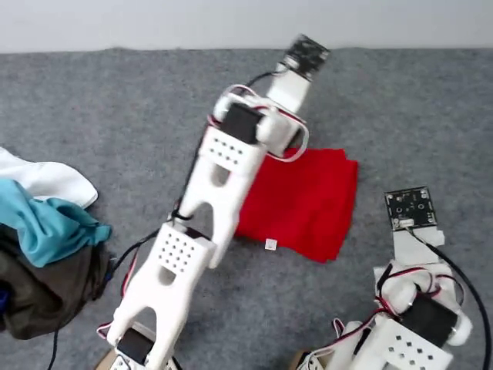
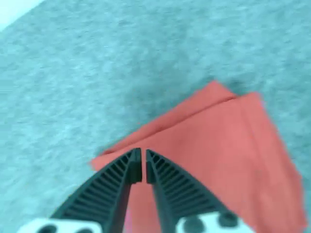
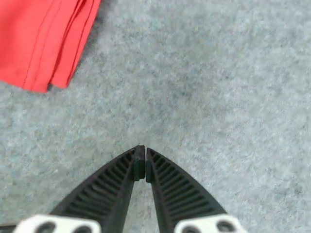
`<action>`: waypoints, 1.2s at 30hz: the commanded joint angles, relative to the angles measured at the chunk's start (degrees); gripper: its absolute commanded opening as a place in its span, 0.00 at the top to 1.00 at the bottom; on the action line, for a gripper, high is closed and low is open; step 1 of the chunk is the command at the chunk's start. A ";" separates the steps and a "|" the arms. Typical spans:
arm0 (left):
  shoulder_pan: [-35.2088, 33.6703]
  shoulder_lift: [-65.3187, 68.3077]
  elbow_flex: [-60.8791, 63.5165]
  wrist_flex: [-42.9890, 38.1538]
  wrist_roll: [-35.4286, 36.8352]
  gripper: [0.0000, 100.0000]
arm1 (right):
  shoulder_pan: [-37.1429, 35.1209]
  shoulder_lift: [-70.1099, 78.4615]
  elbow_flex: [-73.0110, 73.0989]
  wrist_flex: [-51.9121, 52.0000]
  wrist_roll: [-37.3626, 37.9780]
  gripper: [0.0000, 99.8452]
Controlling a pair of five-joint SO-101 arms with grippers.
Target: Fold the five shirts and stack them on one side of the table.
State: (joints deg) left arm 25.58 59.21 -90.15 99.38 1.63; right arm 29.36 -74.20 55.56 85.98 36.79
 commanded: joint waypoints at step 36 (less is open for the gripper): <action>-44.66 -37.98 53.58 1.32 -16.70 0.99 | -27.56 97.89 -71.47 -10.42 -31.30 0.88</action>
State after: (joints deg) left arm -17.67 25.19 -36.44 99.30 -14.73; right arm 2.29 21.27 -8.44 75.60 6.81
